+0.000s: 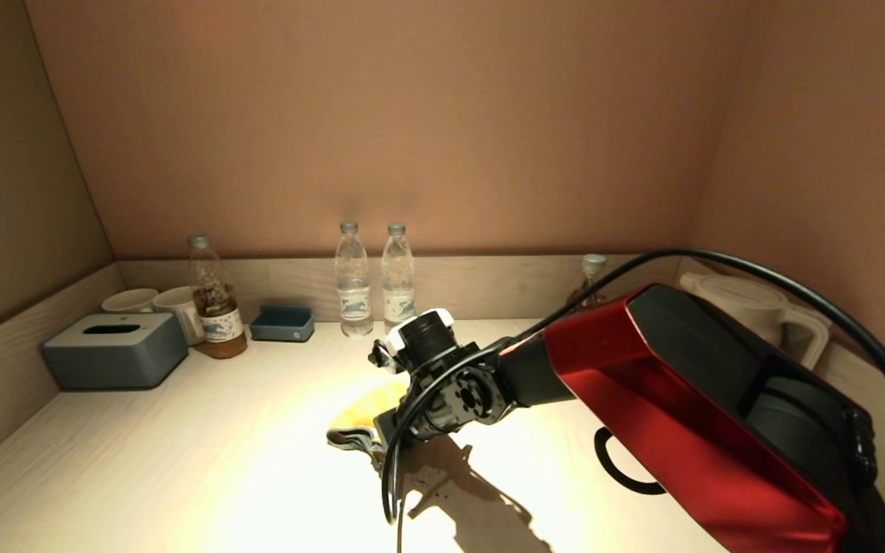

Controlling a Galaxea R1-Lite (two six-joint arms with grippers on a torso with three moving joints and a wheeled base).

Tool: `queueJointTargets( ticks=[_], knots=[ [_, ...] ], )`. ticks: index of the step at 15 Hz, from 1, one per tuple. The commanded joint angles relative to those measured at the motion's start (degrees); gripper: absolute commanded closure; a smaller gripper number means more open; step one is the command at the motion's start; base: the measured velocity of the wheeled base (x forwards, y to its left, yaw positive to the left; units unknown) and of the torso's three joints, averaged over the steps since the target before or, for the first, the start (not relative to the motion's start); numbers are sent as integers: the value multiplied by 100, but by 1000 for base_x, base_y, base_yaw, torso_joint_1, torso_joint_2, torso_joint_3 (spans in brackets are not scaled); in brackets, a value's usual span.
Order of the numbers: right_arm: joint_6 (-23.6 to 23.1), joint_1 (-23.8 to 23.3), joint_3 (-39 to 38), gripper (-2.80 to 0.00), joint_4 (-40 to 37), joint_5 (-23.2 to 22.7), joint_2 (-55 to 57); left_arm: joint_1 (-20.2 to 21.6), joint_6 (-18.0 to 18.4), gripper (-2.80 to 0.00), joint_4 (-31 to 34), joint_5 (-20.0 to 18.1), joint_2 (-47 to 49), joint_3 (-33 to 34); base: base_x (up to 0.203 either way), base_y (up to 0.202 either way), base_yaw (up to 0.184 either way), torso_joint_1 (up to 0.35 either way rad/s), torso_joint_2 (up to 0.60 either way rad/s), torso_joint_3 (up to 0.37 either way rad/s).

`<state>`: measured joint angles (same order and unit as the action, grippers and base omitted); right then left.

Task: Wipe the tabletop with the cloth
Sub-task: Sweep the stains on the table

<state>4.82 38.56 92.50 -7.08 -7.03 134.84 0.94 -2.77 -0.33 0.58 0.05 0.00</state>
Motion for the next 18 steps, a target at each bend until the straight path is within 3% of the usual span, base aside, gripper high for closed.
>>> queueJointTargets(
  ticks=[1, 3, 11, 14, 18],
  knots=[
    [10, -198, -415, 0, -39, 324, -55, 3, -5, 0, -2, 3, 4, 0, 0, 0, 0, 0, 0, 0],
    [11, -205, -565, 0, -19, 334, -151, 3, -5, 0, -2, 3, 4, 0, 0, 0, 0, 0, 0, 0],
    [-16, -216, -2479, 0, 566, 284, -1252, 3, -5, 0, -2, 3, 4, 0, 0, 0, 0, 0, 0, 0],
    [-40, -129, -2921, 0, 742, 251, -1611, 3, -5, 0, -2, 3, 4, 0, 0, 0, 0, 0, 0, 0],
    [-32, -81, -2950, 0, 752, 236, -1638, 3, -5, 0, -2, 3, 4, 0, 0, 0, 0, 0, 0, 0]
  ],
)
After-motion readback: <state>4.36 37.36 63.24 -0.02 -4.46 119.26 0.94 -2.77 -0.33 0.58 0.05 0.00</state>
